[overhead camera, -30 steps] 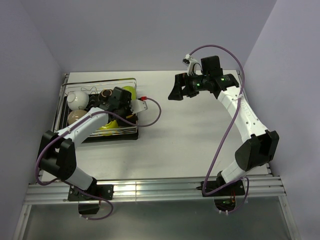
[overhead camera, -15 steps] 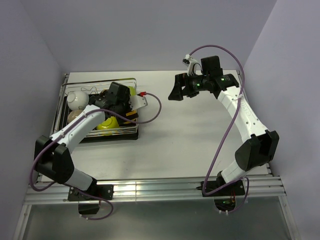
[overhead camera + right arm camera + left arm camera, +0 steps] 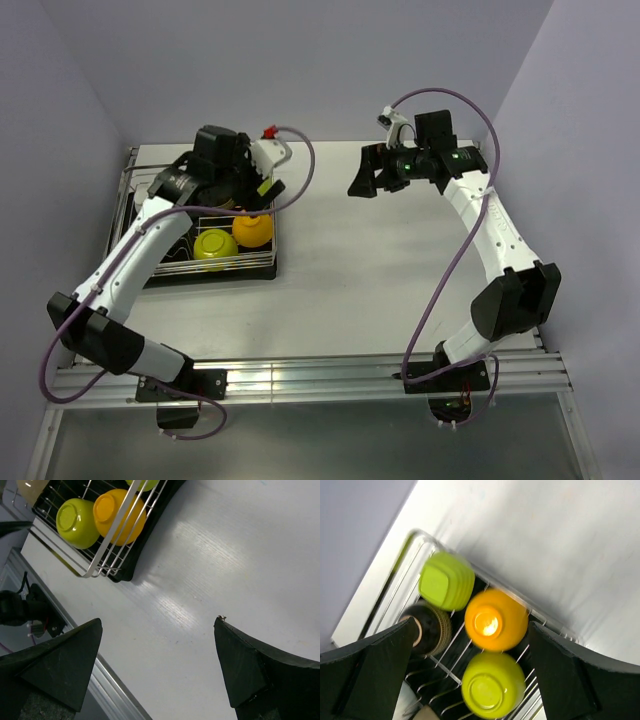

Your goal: Load the bowls into the dish rack

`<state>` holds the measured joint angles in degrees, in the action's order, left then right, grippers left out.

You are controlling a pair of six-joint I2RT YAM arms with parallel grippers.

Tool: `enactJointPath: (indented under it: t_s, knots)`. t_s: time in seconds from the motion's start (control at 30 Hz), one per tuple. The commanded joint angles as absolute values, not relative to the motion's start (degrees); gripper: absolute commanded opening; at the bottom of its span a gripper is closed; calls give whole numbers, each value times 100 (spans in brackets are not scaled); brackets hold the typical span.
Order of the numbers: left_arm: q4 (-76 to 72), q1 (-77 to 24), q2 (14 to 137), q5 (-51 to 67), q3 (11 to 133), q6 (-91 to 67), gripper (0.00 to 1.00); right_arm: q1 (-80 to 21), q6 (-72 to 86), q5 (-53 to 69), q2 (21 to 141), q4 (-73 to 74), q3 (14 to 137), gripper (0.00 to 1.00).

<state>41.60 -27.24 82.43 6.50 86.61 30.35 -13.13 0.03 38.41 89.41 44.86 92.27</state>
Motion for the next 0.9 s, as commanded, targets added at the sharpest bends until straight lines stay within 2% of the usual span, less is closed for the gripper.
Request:
enactJointPath:
  t_s: [0.0,0.1,0.33,0.57,0.87]
  knots:
    - [4288,-2742,8637,1264,9622,1637,100,-1082,-167,3736,8649,4509,9308,100]
    - [4343,-2733,8911,1581,10344,1039,99,-871,-158,3535,8491,4465,9071,100]
    - [4052,-2725,9535,1608,10766,88,100,-414,-88,3016,8183,4228,8350,100]
    - [3911,-2610,9800,1933,10468,-641,100,-308,-141,2654,8034,4201,7885,100]
    - [3761,-2584,9510,1810,10046,-686,100,-308,-220,2716,7910,4342,7919,100]
